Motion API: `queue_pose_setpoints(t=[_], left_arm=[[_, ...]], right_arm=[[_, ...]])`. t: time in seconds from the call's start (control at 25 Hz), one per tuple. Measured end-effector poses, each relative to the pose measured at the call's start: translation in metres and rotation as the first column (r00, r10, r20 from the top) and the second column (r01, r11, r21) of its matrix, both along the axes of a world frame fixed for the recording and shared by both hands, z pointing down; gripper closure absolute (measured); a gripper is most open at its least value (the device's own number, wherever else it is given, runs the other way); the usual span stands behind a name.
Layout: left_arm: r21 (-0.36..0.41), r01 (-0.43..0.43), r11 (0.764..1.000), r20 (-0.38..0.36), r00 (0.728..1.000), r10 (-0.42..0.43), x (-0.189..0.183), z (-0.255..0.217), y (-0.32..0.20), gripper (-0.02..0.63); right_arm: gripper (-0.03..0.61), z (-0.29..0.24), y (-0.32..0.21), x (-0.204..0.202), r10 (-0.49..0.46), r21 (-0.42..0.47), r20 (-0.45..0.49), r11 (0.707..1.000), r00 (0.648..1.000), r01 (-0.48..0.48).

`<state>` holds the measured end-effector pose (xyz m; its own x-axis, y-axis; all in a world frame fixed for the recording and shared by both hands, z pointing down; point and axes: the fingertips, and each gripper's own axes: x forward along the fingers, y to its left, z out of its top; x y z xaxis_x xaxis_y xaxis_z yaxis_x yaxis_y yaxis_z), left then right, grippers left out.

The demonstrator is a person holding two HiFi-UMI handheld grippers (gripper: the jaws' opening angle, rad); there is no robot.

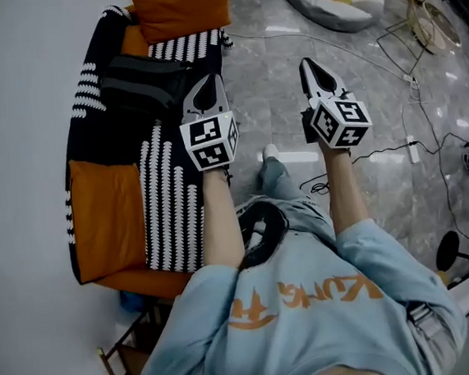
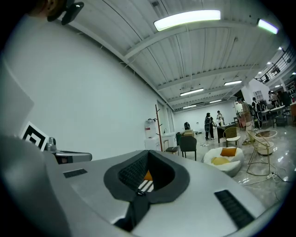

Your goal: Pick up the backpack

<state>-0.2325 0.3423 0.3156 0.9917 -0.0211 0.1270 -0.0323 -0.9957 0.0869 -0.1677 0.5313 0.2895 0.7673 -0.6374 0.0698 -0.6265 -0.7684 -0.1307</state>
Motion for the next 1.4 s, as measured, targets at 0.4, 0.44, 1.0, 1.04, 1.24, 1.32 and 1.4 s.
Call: queue_pose_setpoints(t=[0.4, 0.44, 1.0, 1.04, 1.24, 1.32, 1.4], left_arm=[[-0.057, 0.067, 0.996, 0.137, 0.989, -0.059, 0.085, 0.056, -0.031, 0.594], [-0.067, 0.073, 0.995, 0.148, 0.987, -0.062, 0.096, 0.06, -0.031, 0.594], [-0.064, 0.135, 0.989, 0.193, 0.974, -0.121, 0.234, 0.072, -0.035, 0.594], [-0.058, 0.142, 0.988, 0.195, 0.972, -0.128, 0.243, 0.07, -0.035, 0.594], [-0.022, 0.162, 0.986, 0.186, 0.97, -0.156, 0.28, 0.056, -0.032, 0.594], [-0.006, 0.157, 0.988, 0.179, 0.972, -0.153, 0.292, 0.05, -0.03, 0.594], [0.01, 0.149, 0.989, 0.182, 0.972, -0.149, 0.302, 0.049, -0.028, 0.594]], right_arm=[[0.581, 0.036, -0.022, 0.099, -0.023, -0.046, 0.096, 0.999, 0.995, 0.028], [0.581, 0.039, -0.025, 0.109, -0.029, -0.06, 0.101, 0.998, 0.994, 0.036], [0.581, 0.044, -0.015, 0.262, -0.042, -0.017, 0.12, 0.999, 0.992, 0.044], [0.581, 0.041, -0.013, 0.273, -0.044, -0.005, 0.117, 0.999, 0.992, 0.045], [0.581, 0.033, -0.002, 0.315, -0.044, 0.027, 0.114, 0.999, 0.992, 0.041], [0.581, 0.034, -0.001, 0.327, -0.045, 0.04, 0.12, 0.998, 0.992, 0.04], [0.581, 0.036, 0.001, 0.336, -0.046, 0.047, 0.125, 0.998, 0.991, 0.041]])
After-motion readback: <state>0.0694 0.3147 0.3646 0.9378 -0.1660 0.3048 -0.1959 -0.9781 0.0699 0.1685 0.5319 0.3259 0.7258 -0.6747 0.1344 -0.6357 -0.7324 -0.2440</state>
